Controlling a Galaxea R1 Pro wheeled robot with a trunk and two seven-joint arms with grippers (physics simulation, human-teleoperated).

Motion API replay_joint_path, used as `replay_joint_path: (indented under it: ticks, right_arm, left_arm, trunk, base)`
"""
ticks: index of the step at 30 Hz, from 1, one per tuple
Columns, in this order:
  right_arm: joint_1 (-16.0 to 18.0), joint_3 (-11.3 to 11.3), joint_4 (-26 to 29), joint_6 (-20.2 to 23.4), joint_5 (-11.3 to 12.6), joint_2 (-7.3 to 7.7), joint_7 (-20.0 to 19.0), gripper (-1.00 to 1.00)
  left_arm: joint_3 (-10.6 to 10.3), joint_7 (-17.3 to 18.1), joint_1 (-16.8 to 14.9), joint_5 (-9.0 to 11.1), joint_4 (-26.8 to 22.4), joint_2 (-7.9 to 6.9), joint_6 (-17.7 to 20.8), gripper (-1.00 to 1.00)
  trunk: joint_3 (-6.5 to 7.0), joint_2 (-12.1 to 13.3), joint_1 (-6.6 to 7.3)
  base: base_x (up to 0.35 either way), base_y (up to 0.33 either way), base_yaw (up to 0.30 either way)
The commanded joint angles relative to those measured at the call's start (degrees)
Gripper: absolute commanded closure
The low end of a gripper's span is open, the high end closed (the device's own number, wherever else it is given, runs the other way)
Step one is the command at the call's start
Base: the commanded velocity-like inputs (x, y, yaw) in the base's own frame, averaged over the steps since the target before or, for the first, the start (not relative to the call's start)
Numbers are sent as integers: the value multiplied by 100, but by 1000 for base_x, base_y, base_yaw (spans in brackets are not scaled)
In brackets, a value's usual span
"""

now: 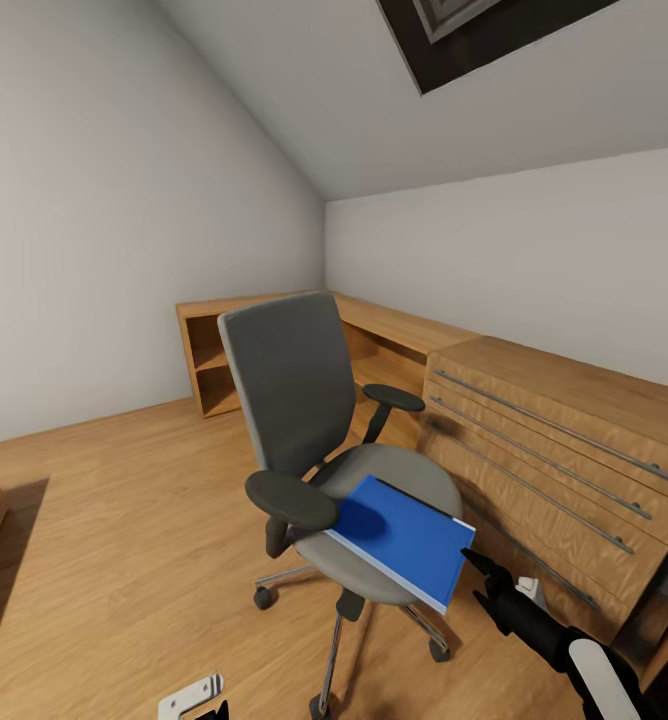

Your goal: In the bedroom, organize the workspace by keeping the computer under the desk, ensuring the monitor is on the desk, placing the keyboard on the desk next to the monitor, placing the mouse on the desk next to the keyboard, moving the folder from the swivel chair onto the desk next to the mouse, stacking the notebook on top of the folder with the pen on top of the notebook, and positioning the swivel chair next to the desk.

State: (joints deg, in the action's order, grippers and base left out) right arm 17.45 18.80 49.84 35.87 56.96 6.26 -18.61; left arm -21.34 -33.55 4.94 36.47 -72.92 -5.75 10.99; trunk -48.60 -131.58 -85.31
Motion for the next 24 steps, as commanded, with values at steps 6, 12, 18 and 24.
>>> replay_joint_path:
  ticks: [6,12,18,24]
  right_arm:
    - [4,7,0,26,8,-2,-11,-100]
    - [4,2,0,19,8,-2,-11,-100]
    - [4,1,0,17,8,-2,-11,-100]
    - [4,1,0,16,8,-2,-11,-100]
  left_arm:
    - [-14,-31,-2,26,-8,-8,18,-100]
    - [-15,-31,-2,14,0,-6,18,-100]
    - [-14,-35,-2,5,4,-6,18,-100]
    - [-18,-37,-2,2,5,-5,18,-100]
  trunk:
    - [-5,-2,1]
    - [-5,-2,1]
    - [-5,-2,1]
    - [-5,-2,1]
  base:
    - [49,42,0]
    - [88,75,0]
    - [22,19,0]
    - [5,4,0]
